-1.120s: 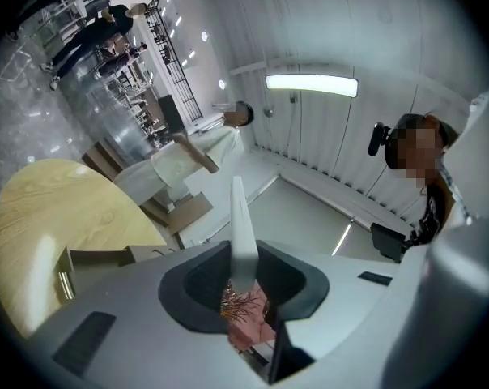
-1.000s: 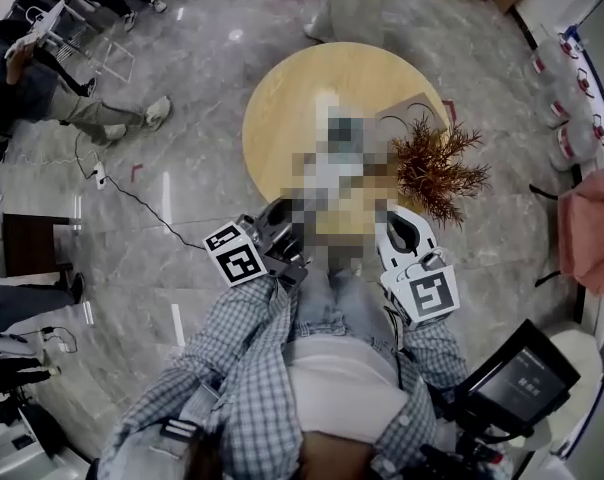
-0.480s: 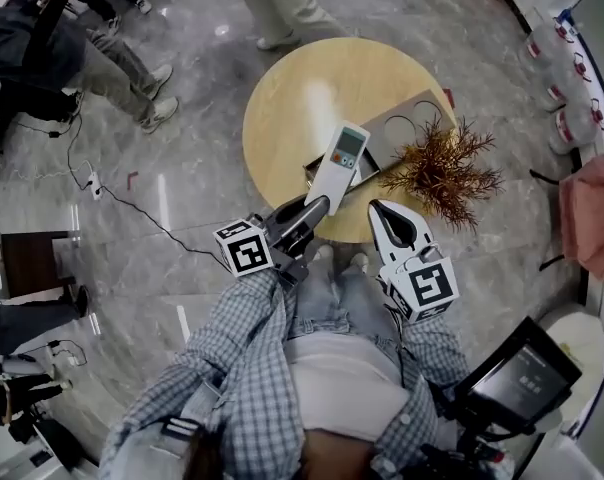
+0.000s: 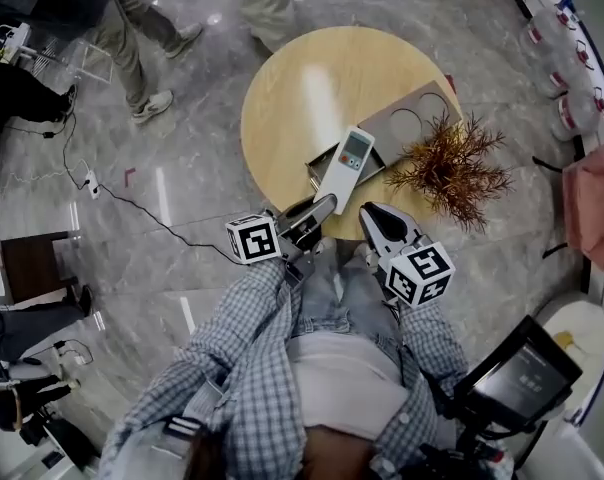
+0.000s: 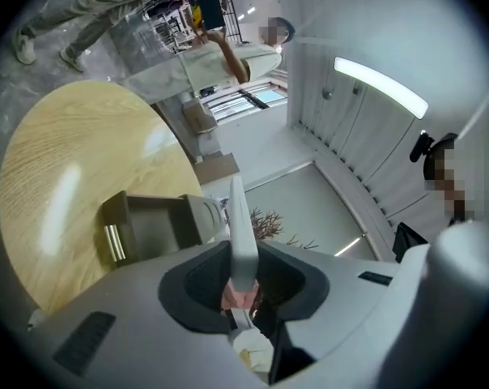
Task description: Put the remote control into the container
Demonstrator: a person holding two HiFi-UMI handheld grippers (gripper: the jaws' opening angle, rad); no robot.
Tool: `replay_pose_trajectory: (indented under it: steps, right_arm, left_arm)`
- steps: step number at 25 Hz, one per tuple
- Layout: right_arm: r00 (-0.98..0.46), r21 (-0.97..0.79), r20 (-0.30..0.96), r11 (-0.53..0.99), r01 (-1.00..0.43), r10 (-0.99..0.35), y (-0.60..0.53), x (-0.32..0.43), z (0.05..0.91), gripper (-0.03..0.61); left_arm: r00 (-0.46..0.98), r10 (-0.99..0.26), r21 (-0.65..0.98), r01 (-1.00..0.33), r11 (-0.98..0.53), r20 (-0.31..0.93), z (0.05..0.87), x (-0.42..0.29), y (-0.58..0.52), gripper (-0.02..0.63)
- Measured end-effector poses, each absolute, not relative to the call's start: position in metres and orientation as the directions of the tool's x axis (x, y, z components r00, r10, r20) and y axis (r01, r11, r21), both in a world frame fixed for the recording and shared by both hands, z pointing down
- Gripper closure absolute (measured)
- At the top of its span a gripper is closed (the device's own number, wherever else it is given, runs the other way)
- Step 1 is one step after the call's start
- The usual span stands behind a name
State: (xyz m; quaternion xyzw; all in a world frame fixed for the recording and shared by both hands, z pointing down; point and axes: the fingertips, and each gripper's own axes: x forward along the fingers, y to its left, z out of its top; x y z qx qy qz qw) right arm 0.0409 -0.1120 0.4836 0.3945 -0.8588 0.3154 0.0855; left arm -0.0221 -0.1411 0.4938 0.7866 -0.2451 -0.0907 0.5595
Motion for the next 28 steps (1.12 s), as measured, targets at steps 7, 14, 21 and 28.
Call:
replay_pose_trajectory:
  steps: [7, 14, 21, 28]
  right_arm:
    - [-0.785, -0.804, 0.257, 0.326, -0.497, -0.564, -0.113, 0.019, 0.503, 0.465]
    - [-0.820, -0.926, 0.108, 0.243, -0.288, -0.562, -0.121, 0.002, 0.498, 0.457]
    - [-0.855, -0.966, 0.023, 0.209, -0.152, -0.518, -0.124, -0.010, 0.491, 0.477]
    - [-0.846, -0.987, -0.030, 0.150, -0.060, -0.533, -0.124, -0.013, 0.486, 0.492]
  left_arm:
    - [0.859, -0.502, 0.950, -0.232, -0.209, 0.099, 0.503, -0.030, -0.142, 0.517]
    - [0.864, -0.503, 0.953, -0.155, -0.260, 0.003, 0.490, -0.030, -0.145, 0.515]
    - [0.865, -0.498, 0.960, -0.090, -0.266, -0.057, 0.485, -0.030, -0.147, 0.517]
    - [0.869, -0.480, 0.938, -0.059, -0.341, -0.120, 0.476, -0.032, -0.145, 0.515]
